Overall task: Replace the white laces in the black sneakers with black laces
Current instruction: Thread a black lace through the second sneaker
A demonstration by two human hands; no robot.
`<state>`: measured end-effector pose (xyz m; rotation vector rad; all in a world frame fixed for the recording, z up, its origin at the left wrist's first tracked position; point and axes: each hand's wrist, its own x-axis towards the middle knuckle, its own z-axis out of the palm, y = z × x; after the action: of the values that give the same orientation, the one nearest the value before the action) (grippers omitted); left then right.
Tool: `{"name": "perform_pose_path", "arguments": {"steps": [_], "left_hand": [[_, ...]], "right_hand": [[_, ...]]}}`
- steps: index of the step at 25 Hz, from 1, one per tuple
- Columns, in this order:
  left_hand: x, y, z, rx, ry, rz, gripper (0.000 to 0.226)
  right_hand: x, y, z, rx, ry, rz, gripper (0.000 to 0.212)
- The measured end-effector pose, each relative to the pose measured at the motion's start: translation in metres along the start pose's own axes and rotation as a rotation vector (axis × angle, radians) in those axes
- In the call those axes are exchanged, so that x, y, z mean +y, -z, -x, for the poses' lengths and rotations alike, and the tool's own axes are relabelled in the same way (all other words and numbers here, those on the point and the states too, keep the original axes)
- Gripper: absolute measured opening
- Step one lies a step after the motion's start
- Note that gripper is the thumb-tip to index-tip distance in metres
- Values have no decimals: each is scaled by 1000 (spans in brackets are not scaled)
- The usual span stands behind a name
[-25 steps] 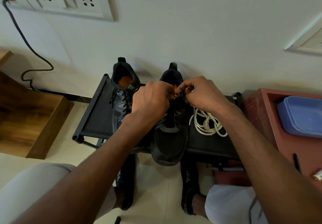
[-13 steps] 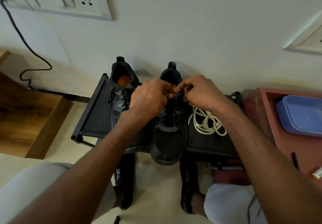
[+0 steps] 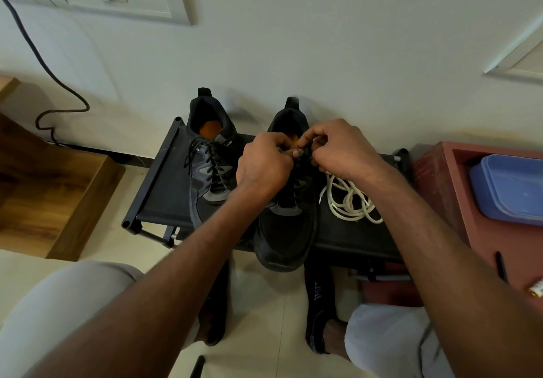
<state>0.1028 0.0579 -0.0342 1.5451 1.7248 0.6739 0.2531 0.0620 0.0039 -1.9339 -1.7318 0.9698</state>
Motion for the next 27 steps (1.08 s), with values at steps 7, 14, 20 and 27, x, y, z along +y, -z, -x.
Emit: {"name": "perform_pose_path", "arguments": {"steps": [7,14,20,27], "left_hand": [[-1,20,-7,-138,15,93,7],[-1,5,-7,22,97,27,16],[2,0,4,94,61,34,13],[4,-3,15,203,4,-100,12]], "right_hand": [[0,1,-1,-25,2,-25,44],[2,-2,-2,12,-20,-75,36],[1,-4,-3,34,-46,-100,37],[-1,-2,-1,36,-65,-107,36]]}}
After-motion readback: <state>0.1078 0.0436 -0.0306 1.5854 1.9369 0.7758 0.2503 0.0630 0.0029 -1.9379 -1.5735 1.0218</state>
